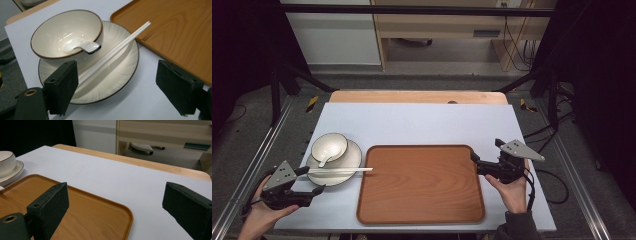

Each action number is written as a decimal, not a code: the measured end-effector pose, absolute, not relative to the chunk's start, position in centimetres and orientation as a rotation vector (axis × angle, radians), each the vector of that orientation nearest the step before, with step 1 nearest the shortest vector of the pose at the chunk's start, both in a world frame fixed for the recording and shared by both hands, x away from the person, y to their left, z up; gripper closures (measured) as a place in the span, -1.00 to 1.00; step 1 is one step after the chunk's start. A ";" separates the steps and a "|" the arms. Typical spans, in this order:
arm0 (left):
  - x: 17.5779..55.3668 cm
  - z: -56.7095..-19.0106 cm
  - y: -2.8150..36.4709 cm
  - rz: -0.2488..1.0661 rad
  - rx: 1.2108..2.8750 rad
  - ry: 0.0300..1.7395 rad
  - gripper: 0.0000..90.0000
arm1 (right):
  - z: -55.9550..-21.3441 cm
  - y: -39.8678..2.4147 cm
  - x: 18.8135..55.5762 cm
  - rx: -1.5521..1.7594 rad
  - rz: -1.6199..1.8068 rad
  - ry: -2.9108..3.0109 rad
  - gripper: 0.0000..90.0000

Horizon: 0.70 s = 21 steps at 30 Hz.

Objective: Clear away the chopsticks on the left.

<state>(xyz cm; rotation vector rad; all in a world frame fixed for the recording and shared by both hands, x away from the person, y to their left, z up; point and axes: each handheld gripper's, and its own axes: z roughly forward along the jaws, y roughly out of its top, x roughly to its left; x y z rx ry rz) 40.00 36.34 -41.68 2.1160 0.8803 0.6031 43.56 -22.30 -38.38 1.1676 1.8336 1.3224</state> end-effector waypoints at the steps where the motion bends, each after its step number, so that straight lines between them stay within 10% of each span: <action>1: 40.2 -41.9 36.4 0.606 2.115 0.885 -0.56 | -38.4 -22.3 43.6 1.165 1.316 1.836 -0.84; 21: 43.2 -44.9 36.1 0.666 2.162 0.949 0.02 | -38.8 -21.8 43.9 1.157 1.306 1.864 -0.83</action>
